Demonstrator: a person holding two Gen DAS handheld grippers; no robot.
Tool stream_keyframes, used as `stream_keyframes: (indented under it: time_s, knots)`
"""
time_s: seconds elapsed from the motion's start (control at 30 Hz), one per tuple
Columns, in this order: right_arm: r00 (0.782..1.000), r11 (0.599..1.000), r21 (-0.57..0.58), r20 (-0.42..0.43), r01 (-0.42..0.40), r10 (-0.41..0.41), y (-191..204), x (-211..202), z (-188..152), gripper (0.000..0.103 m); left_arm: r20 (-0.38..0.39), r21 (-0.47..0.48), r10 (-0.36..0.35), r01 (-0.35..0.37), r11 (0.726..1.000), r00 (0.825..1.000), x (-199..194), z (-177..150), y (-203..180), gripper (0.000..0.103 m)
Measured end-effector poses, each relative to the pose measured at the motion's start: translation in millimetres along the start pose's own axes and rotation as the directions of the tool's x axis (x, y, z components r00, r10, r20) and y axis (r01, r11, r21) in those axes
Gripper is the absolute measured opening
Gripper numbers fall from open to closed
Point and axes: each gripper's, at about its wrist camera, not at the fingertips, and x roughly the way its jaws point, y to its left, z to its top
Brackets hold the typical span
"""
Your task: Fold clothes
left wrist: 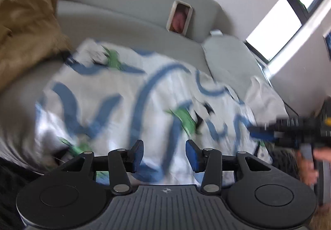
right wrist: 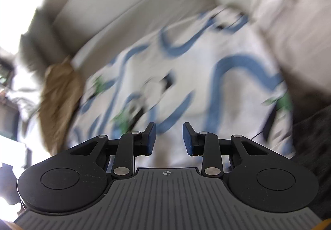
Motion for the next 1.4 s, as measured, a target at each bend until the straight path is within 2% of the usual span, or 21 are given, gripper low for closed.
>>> stream_keyframes:
  time_s: [0.07, 0.17, 0.23, 0.33, 0.4, 0.47, 0.5, 0.57, 0.63, 0.73, 0.8, 0.87, 0.97, 1.1, 1.2, 1.4]
  knots:
    - [0.995, 0.997, -0.017, 0.066, 0.080, -0.078, -9, -12, 8, 0.036, -0.007, 0.025, -0.017, 0.017, 1.000, 1.000, 8, 1, -7, 0.042]
    - [0.971, 0.980, -0.039, 0.154, 0.193, -0.185, -23, -33, 16, 0.036, -0.021, 0.055, -0.035, 0.036, 0.998, 0.999, 20, 4, -16, 0.042]
    - [0.958, 0.973, -0.018, 0.181, 0.230, -0.223, -35, -44, 18, 0.036, -0.033, 0.069, -0.042, 0.044, 0.997, 0.999, 26, 5, -20, 0.042]
    - [0.976, 0.982, 0.010, 0.115, 0.187, -0.187, -54, -42, 18, 0.037, -0.064, 0.080, -0.044, 0.049, 0.996, 0.997, 40, 6, -24, 0.042]
    - [0.990, 0.990, 0.007, 0.018, 0.143, -0.143, -63, -23, 14, 0.036, -0.108, 0.081, -0.035, 0.044, 0.996, 0.994, 50, 4, -25, 0.042]
    - [0.981, 0.982, 0.013, -0.033, 0.191, -0.190, -69, -2, 11, 0.036, -0.192, 0.086, 0.009, 0.008, 0.996, 0.981, 61, -1, -24, 0.042]
    - [0.970, 0.971, 0.009, -0.048, 0.239, -0.238, -72, 5, 11, 0.036, -0.227, 0.089, 0.022, -0.002, 0.996, 0.974, 63, -4, -24, 0.041]
    - [0.938, 0.941, -0.012, -0.072, 0.339, -0.339, -72, 14, 10, 0.040, -0.254, 0.092, 0.005, 0.019, 0.996, 0.967, 59, -8, -23, 0.040]
    - [0.931, 0.933, -0.048, -0.062, 0.356, -0.359, -64, 9, 13, 0.041, -0.235, 0.090, -0.014, 0.036, 0.995, 0.972, 49, -3, -21, 0.041]
    - [0.948, 0.944, -0.093, -0.005, 0.316, -0.317, -44, -12, 26, 0.043, -0.141, 0.056, -0.023, 0.032, 0.998, 0.990, 25, 23, -12, 0.043]
    - [0.966, 0.962, -0.086, 0.042, 0.258, -0.255, -32, -29, 42, 0.048, -0.073, -0.002, -0.017, 0.017, 1.000, 0.997, 9, 48, -1, 0.049]
    - [0.978, 0.979, -0.062, 0.087, 0.196, -0.190, -22, -44, 59, 0.054, -0.011, -0.062, 0.000, -0.001, 0.998, 1.000, -6, 72, 10, 0.065]
    - [0.979, 0.988, -0.051, 0.150, 0.146, -0.137, -10, -58, 83, 0.060, 0.046, -0.101, 0.070, -0.065, 0.993, 0.996, -13, 105, 24, 0.066]
    - [0.979, 0.987, -0.057, 0.149, 0.150, -0.140, -6, -40, 111, 0.061, 0.059, -0.132, 0.162, -0.153, 0.979, 0.985, 8, 145, 43, 0.066]
    - [0.982, 0.987, -0.016, 0.107, 0.158, -0.156, -12, -13, 129, 0.060, 0.007, -0.173, 0.208, -0.203, 0.964, 0.978, 37, 165, 57, 0.064]
    - [0.980, 0.979, 0.085, 0.052, 0.185, -0.190, -38, 47, 170, 0.059, -0.023, -0.172, 0.255, -0.255, 0.952, 0.967, 86, 179, 73, 0.064]
